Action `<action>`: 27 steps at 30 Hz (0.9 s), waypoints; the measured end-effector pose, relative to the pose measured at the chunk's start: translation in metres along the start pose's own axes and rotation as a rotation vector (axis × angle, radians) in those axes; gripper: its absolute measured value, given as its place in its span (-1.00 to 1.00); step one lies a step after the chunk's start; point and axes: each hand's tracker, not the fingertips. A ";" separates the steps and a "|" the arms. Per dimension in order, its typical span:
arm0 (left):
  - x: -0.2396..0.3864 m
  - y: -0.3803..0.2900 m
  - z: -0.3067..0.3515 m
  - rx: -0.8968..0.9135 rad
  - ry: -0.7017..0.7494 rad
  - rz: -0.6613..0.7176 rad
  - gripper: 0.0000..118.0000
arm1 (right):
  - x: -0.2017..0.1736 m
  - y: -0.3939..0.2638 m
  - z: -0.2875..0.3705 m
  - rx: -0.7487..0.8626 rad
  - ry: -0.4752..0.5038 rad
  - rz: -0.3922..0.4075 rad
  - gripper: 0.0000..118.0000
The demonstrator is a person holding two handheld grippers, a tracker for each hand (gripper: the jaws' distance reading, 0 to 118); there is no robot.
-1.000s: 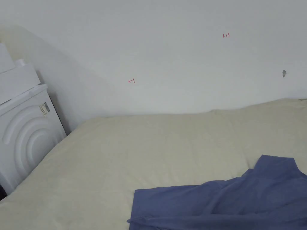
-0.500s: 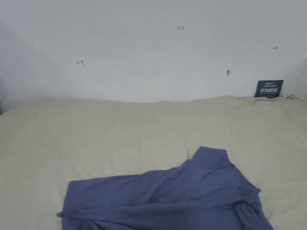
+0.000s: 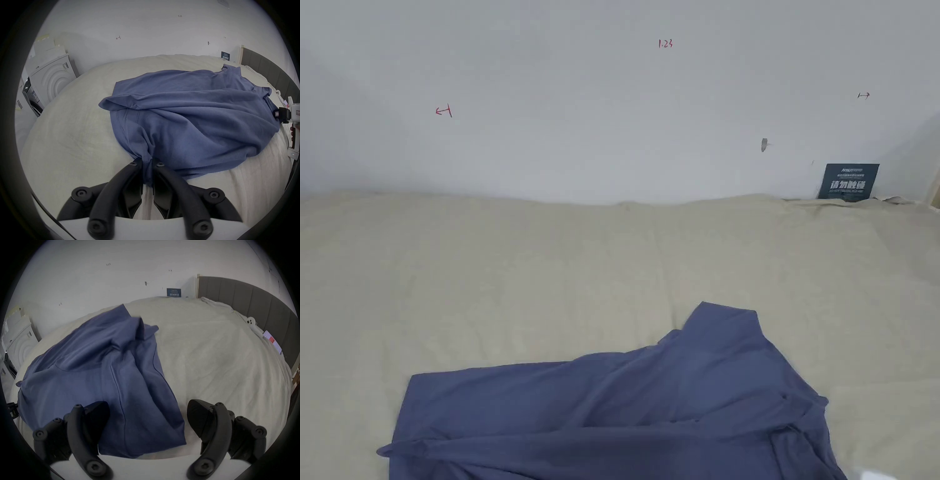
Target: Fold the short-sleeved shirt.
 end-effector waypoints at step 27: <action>-0.026 0.021 0.067 0.092 -0.078 0.213 -0.86 | 0.002 0.006 0.066 0.017 0.160 -0.060 -0.83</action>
